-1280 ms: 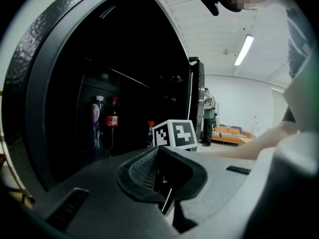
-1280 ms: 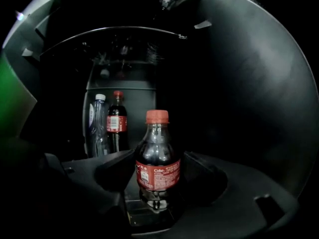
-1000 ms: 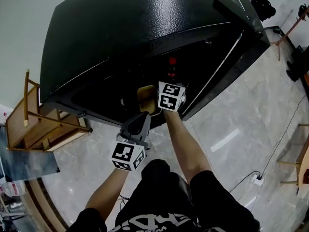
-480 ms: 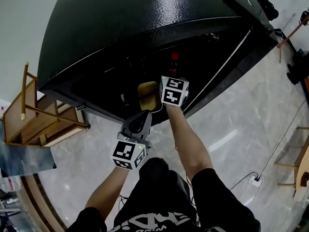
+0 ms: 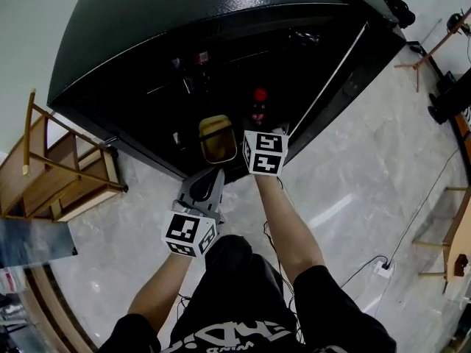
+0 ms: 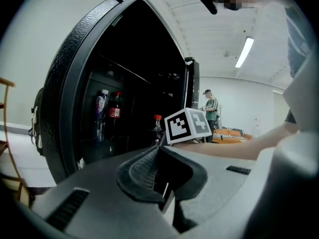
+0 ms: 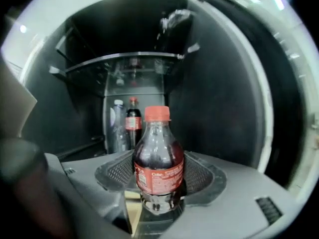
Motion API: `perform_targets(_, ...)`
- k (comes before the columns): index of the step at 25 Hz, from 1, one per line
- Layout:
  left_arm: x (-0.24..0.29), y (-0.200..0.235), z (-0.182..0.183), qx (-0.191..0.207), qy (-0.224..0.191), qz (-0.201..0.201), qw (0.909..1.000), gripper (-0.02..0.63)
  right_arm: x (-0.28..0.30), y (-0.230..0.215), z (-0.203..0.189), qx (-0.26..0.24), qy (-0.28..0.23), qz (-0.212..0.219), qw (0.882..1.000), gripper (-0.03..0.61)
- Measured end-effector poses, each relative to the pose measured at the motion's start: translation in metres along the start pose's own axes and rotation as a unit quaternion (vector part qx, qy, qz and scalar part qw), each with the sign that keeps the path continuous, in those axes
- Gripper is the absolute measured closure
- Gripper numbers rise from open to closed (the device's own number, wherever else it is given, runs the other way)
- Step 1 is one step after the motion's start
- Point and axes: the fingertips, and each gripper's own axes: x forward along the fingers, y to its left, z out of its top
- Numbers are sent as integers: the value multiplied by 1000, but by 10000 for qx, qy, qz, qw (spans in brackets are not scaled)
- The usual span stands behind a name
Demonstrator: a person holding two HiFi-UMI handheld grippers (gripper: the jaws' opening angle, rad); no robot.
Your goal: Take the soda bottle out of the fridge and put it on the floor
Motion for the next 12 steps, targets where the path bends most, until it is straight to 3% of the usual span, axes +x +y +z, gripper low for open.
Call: perform_targets(12,4,-24,-71,40,-193,-147,9997,607,-65,14,-33,-70,-298,619,9976,268)
